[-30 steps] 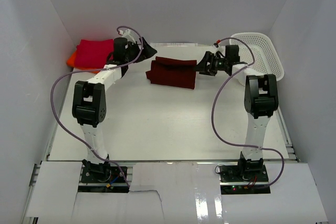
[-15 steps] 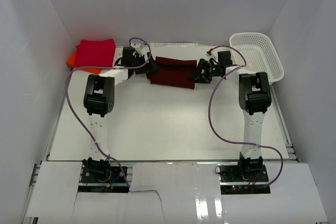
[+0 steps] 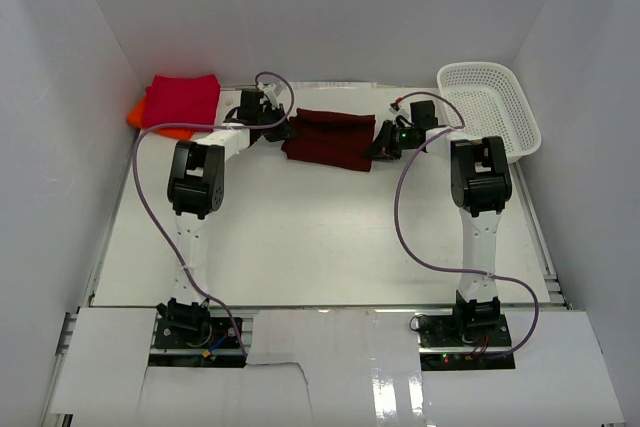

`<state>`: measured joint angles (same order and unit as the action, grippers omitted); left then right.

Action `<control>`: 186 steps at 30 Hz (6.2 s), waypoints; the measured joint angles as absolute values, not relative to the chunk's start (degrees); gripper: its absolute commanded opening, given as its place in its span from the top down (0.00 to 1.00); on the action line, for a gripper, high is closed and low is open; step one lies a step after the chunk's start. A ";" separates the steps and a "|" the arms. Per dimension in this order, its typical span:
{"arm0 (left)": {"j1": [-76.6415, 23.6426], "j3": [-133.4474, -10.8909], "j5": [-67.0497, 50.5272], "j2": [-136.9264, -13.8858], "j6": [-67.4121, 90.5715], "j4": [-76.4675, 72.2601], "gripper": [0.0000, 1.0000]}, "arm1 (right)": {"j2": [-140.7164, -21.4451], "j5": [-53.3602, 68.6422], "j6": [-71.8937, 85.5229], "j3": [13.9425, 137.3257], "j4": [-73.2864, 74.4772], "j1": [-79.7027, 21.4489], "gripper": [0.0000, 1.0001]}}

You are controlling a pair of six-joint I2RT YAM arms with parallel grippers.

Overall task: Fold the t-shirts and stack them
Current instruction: Smooth out wrinkles on the folded tshirt

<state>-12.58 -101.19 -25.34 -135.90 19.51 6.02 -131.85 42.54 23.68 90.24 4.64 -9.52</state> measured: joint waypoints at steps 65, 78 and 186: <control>-26.35 -40.03 -26.24 -73.28 36.82 3.51 1.00 | -79.44 40.49 21.02 42.92 12.95 -18.76 0.92; -29.34 -25.87 -40.97 -74.37 38.92 -19.16 1.00 | -95.79 45.65 29.95 51.96 -2.00 -26.20 0.92; -29.39 -16.58 -45.82 -103.31 45.04 -57.12 1.00 | -139.90 49.28 33.80 95.04 -17.78 -31.83 0.92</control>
